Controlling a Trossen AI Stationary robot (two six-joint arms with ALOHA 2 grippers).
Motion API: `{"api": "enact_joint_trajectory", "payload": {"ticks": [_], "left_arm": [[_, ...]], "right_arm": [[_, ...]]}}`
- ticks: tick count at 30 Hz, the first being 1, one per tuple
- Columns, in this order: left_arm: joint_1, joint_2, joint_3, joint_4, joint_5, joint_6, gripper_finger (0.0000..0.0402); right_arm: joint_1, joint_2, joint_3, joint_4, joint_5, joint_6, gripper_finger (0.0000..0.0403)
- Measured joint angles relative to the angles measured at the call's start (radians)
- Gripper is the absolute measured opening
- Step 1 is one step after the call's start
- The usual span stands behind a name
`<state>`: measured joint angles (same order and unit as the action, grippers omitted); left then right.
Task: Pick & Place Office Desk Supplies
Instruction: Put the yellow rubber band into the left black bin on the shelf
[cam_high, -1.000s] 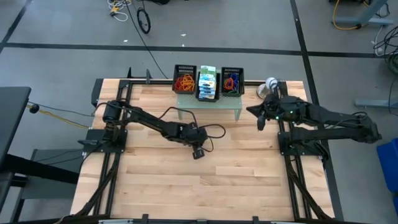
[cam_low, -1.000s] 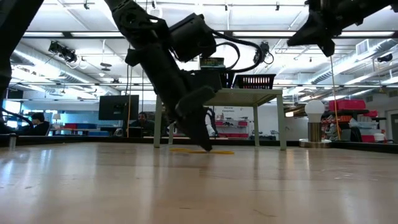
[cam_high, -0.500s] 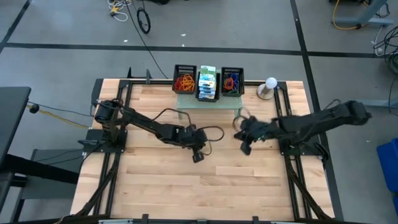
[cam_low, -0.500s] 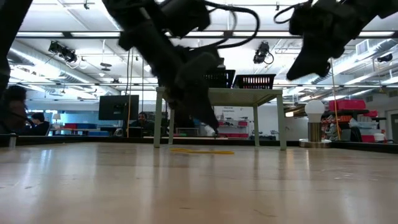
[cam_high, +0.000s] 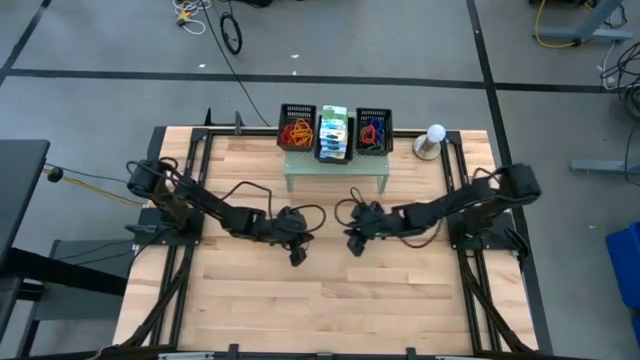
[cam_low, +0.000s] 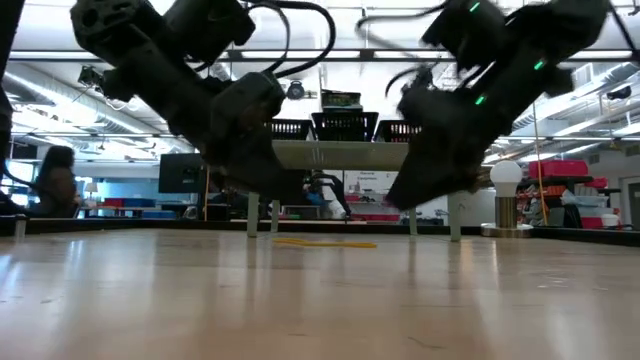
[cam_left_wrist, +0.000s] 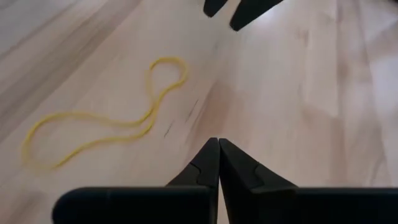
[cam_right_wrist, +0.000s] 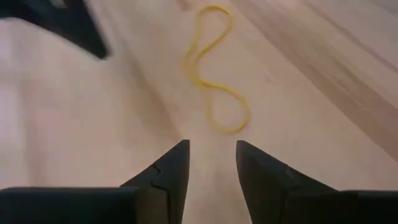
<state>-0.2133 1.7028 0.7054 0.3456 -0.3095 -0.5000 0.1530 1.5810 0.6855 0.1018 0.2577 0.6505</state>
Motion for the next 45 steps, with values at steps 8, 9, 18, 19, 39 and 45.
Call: {"api": "enact_joint_trajectory", "payload": {"ticks": [8,9,18,19,39,45], "left_arm": [[-0.029,-0.002,-0.001,0.003,-0.003,-0.009,0.0010],[-0.030,-0.005,-0.004,-0.003,-0.004,-0.009,0.0010],[-0.022,-0.009,-0.004,-0.023,-0.005,0.003,0.0010],[-0.022,-0.009,-0.004,-0.020,-0.005,0.004,0.0010],[0.012,-0.009,0.014,-0.029,-0.074,0.135,0.0118],[0.023,-0.008,0.050,-0.027,-0.130,0.214,0.0187]], "right_arm": [[-0.082,0.182,0.130,-0.027,0.017,-0.064,0.0139],[-0.091,0.191,0.138,-0.039,0.011,-0.064,0.0139],[-0.125,0.284,0.186,-0.049,-0.071,-0.109,0.0114],[-0.125,0.287,0.188,-0.049,-0.073,-0.108,0.0104],[-0.071,0.089,0.184,-0.076,-0.024,-0.210,0.0002],[-0.041,0.066,0.185,-0.067,-0.003,-0.236,0.0001]]}}
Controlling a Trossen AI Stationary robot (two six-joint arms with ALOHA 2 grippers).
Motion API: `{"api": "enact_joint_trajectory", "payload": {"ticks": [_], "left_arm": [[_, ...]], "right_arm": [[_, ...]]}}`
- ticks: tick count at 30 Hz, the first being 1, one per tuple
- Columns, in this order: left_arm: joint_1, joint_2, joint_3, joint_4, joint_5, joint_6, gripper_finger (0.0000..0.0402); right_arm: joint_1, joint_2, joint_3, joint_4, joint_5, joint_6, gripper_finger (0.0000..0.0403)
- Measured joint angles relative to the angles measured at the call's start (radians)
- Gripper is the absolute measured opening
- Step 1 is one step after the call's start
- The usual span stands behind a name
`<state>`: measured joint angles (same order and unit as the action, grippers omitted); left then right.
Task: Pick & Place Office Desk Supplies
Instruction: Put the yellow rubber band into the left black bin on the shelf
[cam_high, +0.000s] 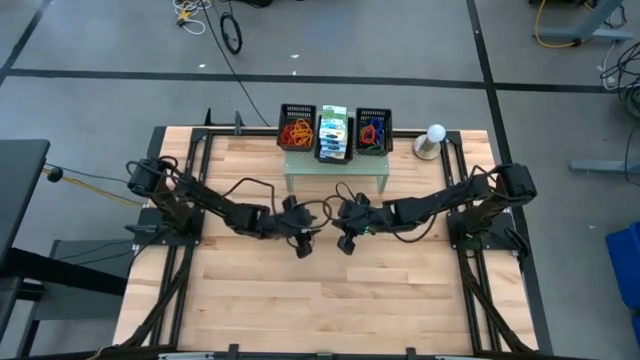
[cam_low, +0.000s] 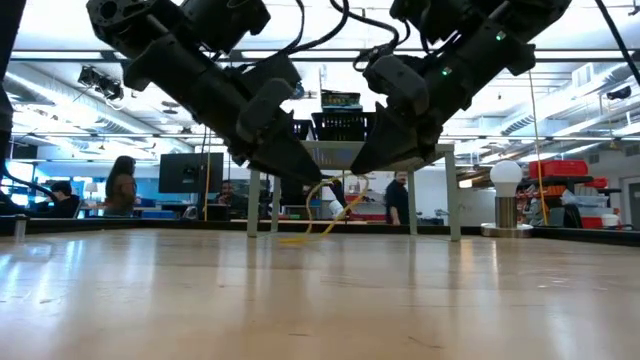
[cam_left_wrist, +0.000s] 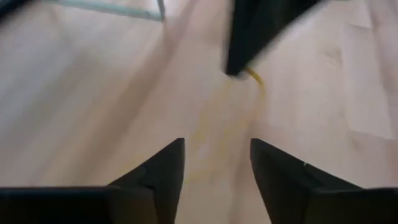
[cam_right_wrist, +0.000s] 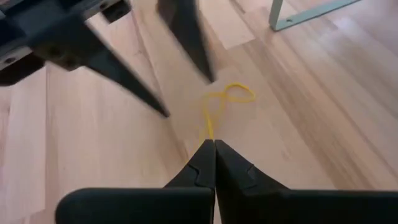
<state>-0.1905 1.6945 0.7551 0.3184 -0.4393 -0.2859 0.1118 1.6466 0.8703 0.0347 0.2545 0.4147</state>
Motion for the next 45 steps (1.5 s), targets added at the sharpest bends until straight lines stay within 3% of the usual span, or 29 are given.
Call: {"api": "enact_joint_trajectory", "payload": {"ticks": [6,15,20,26,30,33,41,45], "left_arm": [[0.026,0.002,0.036,0.001,-0.012,0.082,0.0211],[0.062,0.003,0.038,-0.006,0.074,0.152,0.0186],[0.067,0.003,0.038,-0.027,0.076,0.148,0.0131],[0.067,0.003,0.038,-0.031,0.083,0.148,0.0021],[0.066,0.002,0.039,-0.046,0.085,0.140,0.0007],[0.066,-0.022,0.057,-0.133,0.080,0.119,0.0006],[0.066,-0.193,0.104,-0.416,0.047,0.052,0.0004],[0.067,-0.312,0.155,-0.568,0.059,-0.033,0.0005]], "right_arm": [[0.009,0.000,0.000,0.016,0.004,-0.009,0.0001],[0.023,0.000,0.000,0.088,0.004,-0.033,0.0000],[0.027,0.000,0.000,0.090,0.011,-0.035,0.0000],[0.027,0.000,0.000,0.108,0.014,-0.047,0.0000],[0.027,0.000,0.000,0.117,0.027,-0.054,0.0002],[0.027,0.000,0.000,0.119,0.040,-0.043,0.0025],[0.027,-0.001,0.000,0.109,0.083,0.006,0.0132],[0.026,-0.001,0.000,0.106,0.084,0.004,0.0148]]}}
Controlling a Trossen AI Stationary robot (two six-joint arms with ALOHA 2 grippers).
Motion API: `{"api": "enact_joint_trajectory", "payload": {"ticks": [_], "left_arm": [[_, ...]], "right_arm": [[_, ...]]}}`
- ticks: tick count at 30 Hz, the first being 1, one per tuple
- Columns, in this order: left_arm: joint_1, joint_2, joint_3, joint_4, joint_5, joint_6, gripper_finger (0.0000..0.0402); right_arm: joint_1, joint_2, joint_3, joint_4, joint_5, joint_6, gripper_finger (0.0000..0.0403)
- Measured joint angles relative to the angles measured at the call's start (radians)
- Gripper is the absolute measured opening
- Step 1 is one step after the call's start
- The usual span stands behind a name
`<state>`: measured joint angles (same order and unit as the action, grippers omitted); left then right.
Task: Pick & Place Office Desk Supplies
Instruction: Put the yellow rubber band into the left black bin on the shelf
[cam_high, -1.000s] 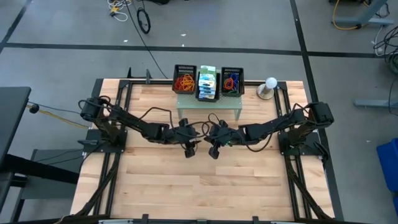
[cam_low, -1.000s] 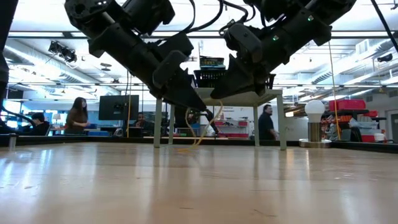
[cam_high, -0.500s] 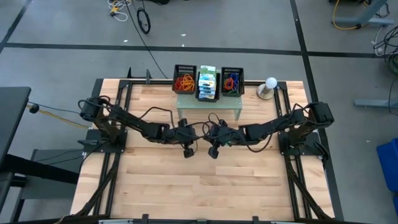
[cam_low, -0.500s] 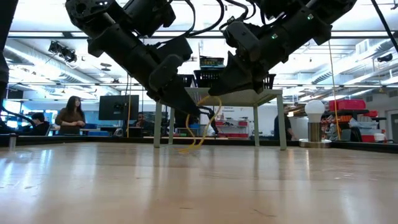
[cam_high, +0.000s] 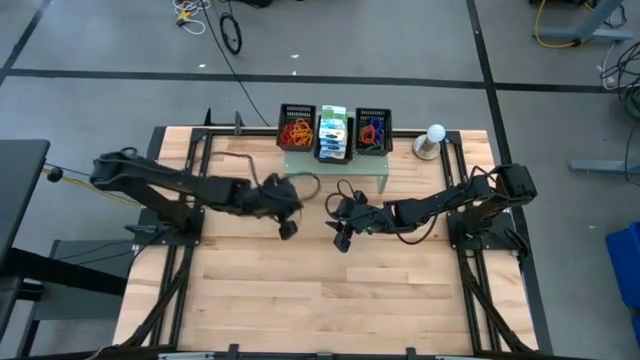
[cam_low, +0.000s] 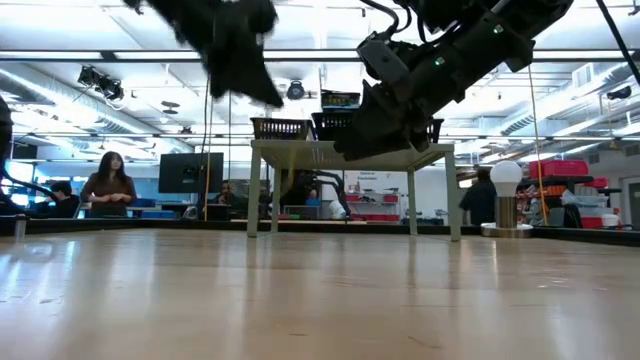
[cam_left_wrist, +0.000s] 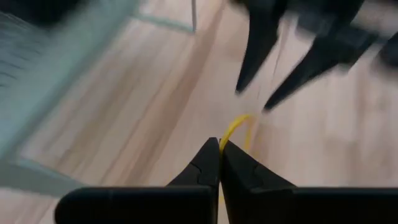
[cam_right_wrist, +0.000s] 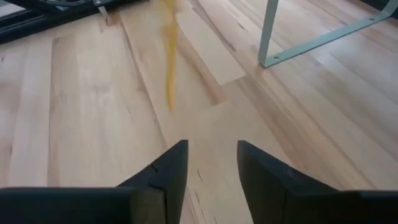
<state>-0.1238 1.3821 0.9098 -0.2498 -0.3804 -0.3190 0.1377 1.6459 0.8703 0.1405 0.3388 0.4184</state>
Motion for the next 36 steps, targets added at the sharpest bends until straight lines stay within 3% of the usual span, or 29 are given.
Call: {"api": "enact_joint_trajectory", "payload": {"ticks": [6,13,17,25,29,36], "left_arm": [[0.046,-0.102,0.185,-0.203,-0.062,-0.033,0.0005],[0.230,-0.104,0.413,-0.313,-0.168,0.057,0.0005],[0.360,-0.103,0.478,-0.302,-0.184,0.169,0.0006],[0.593,-0.042,0.488,-0.208,-0.031,0.265,0.0006],[0.642,0.012,0.488,-0.194,0.045,0.250,0.0007],[0.670,0.097,0.488,-0.195,0.067,0.174,0.0007]], "right_arm": [[-0.006,0.000,0.000,0.001,-0.003,-0.024,0.0091],[-0.012,0.000,0.000,0.003,-0.007,-0.042,0.0006],[-0.011,0.000,0.000,0.005,-0.007,-0.040,0.0018],[-0.010,0.000,0.000,0.007,-0.009,-0.040,0.0005],[-0.010,0.000,0.000,0.008,-0.009,-0.039,0.0007],[-0.010,0.000,0.000,0.008,-0.009,-0.039,0.0008]]}}
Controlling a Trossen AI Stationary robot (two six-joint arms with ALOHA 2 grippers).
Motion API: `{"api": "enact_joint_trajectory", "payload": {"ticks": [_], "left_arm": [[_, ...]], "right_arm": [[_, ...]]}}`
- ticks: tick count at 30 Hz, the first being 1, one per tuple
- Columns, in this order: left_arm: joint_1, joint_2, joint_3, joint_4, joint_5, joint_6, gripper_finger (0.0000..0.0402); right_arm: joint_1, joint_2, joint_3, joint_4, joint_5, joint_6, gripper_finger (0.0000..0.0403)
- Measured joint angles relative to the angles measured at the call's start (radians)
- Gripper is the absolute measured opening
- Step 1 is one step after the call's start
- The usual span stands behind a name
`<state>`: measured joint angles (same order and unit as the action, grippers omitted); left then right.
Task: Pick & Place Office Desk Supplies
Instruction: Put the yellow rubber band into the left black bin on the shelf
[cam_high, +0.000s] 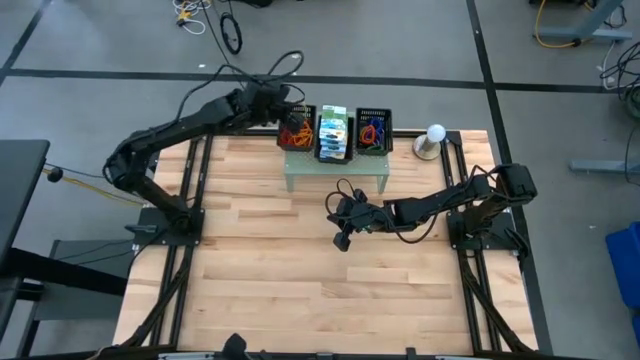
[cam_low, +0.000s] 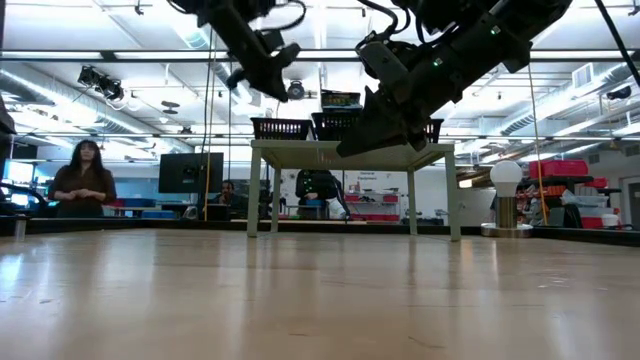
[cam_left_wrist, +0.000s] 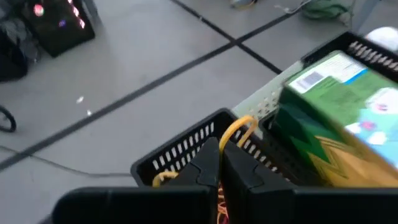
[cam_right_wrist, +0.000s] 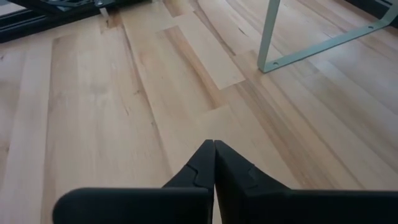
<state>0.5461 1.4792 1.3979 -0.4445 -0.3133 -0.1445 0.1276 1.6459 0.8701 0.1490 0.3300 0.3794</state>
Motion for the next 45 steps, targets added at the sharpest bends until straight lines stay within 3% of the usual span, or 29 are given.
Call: {"api": "enact_joint_trajectory", "payload": {"ticks": [4,8,14,18,21,25,30,33,38,45], "left_arm": [[-0.001,0.022,-0.001,-0.015,0.000,-0.055,0.0026],[0.000,0.022,-0.001,-0.060,0.014,-0.103,0.0073],[0.030,0.004,0.000,-0.196,0.162,-0.187,0.0149],[0.034,-0.023,-0.001,-0.234,0.156,-0.166,0.0187],[0.034,-0.069,0.000,-0.247,0.157,-0.157,0.0194],[0.002,-0.136,-0.001,-0.277,0.153,-0.145,0.0159],[-0.081,-0.219,-0.095,-0.198,0.114,-0.069,0.0068],[-0.076,-0.226,-0.160,-0.074,0.221,-0.083,0.0015],[0.001,-0.131,-0.141,0.081,0.380,-0.159,0.0006],[0.063,0.070,0.016,-0.098,0.442,-0.096,0.0005]], "right_arm": [[0.000,0.000,0.000,0.000,0.000,0.000,0.0005],[0.000,0.000,0.000,0.000,0.000,0.000,0.0010],[0.000,0.000,0.000,0.006,-0.002,-0.003,0.0008],[0.000,0.000,0.000,0.008,-0.005,-0.011,0.0006],[-0.004,0.001,0.000,0.017,-0.005,-0.011,0.0007],[-0.007,-0.007,0.000,0.008,-0.005,-0.011,0.0007],[-0.008,-0.046,0.000,0.008,0.000,-0.022,0.0007],[-0.012,-0.074,0.000,-0.002,0.012,-0.045,0.0007],[-0.038,-0.103,0.000,0.009,0.014,-0.060,0.0007],[-0.055,-0.105,0.000,0.027,0.015,-0.055,0.0007]]}}
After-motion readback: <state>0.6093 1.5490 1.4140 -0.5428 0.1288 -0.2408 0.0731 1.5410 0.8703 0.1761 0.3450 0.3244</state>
